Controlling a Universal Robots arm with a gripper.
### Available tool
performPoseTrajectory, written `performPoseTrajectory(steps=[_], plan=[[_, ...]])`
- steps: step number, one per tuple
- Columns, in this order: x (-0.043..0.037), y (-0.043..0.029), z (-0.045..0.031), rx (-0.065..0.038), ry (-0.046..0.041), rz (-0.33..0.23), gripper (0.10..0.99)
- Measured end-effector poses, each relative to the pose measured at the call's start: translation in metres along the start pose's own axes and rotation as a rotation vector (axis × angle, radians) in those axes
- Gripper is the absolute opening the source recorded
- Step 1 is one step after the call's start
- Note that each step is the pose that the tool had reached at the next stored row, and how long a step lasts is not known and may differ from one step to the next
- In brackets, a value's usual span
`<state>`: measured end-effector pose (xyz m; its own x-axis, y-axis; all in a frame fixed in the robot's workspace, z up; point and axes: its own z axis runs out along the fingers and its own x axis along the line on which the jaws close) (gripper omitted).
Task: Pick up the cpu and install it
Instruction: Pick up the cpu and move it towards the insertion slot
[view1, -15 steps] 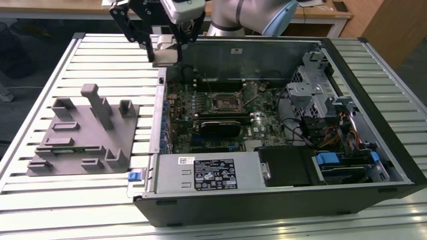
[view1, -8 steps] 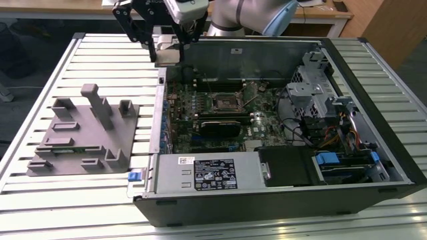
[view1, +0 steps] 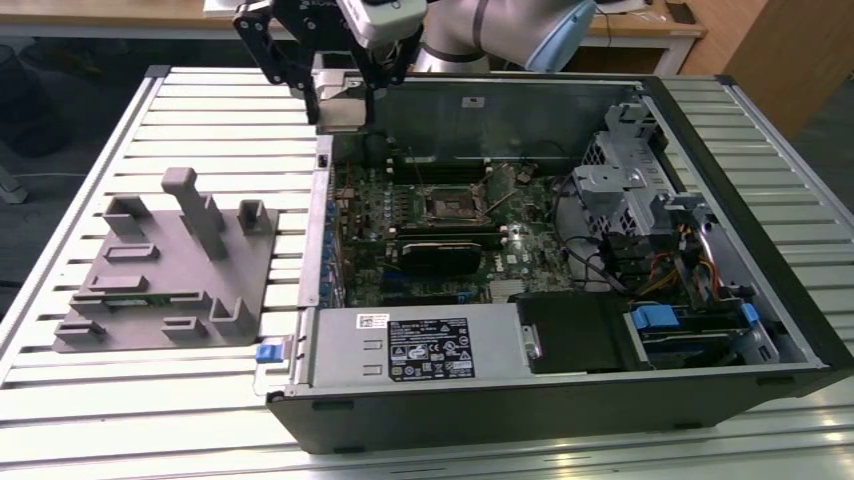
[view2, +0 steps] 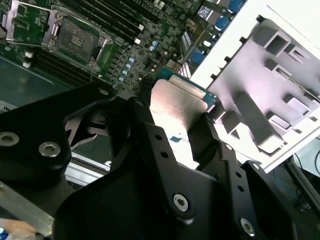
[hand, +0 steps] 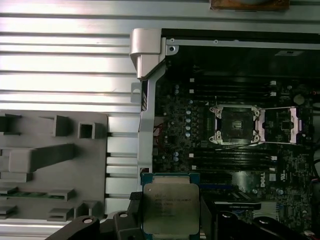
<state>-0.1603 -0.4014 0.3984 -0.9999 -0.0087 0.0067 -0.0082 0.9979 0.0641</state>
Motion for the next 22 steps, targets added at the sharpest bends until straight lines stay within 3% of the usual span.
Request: performPoseTrajectory(steps=[15,22], plan=[[-0.0194,-0.0002,-0.0001,0.0,-0.0001,0.0,0.541],[-0.0325,-0.0003,-0.0001,0.0,0.0,0.0,0.541]])
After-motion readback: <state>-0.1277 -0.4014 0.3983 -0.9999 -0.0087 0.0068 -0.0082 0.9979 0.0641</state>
